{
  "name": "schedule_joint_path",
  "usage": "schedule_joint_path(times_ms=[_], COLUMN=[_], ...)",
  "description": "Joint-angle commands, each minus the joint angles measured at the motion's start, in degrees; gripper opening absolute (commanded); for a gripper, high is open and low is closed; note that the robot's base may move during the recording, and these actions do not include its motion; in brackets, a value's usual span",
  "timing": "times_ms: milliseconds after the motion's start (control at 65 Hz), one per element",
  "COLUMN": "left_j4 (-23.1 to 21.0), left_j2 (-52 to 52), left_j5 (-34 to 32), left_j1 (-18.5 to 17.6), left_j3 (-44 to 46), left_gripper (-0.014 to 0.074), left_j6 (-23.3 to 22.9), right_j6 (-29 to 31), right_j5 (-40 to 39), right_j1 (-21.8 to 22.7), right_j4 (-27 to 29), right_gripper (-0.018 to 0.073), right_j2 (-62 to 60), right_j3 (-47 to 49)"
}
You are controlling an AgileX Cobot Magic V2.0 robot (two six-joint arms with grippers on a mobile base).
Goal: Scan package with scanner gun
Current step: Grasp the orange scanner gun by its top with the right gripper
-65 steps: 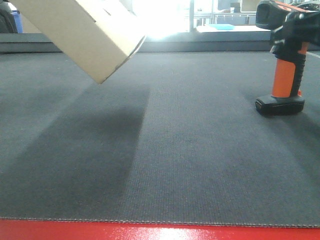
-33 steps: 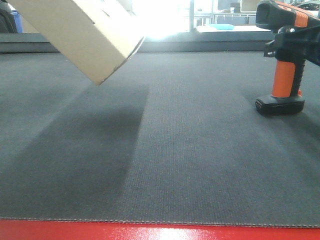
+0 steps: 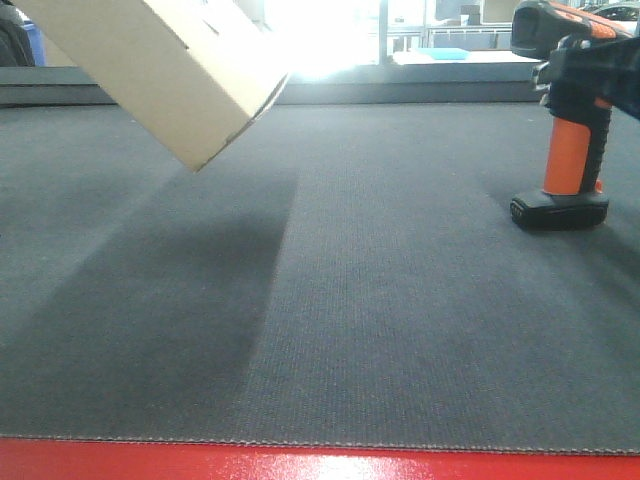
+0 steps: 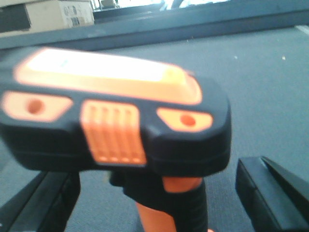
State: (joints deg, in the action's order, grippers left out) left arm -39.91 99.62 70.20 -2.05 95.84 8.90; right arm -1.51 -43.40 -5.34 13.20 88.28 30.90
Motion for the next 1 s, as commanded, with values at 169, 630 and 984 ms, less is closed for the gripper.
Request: schedule_joint_path(times_ms=[169,630,984], left_j4=[-1.07,-0.89,-0.73], left_j2=[-0.65,-0.65,-0.65], left_j5=[-0.24,-0.24,-0.24], left_j1=[0.11,0.11,0.11], left_j3=[0.18,0.18,0.18], left_gripper=[-0.0111,-0.0111,-0.0111], left_j6=[-0.31,-0.31,-0.31], right_j6=[-0.04,-0.04,-0.04], right_j5=[-1.79,-0.85,-0.46], right_j1=[-0.02,-0.02,-0.02], right_j4=[0.44,0.44,0.54], right_gripper=[0.0561,0.0557,-0.0041], right_j2=[1.77,4.60,5.36], right_j3=[2.87,5.48,5.48])
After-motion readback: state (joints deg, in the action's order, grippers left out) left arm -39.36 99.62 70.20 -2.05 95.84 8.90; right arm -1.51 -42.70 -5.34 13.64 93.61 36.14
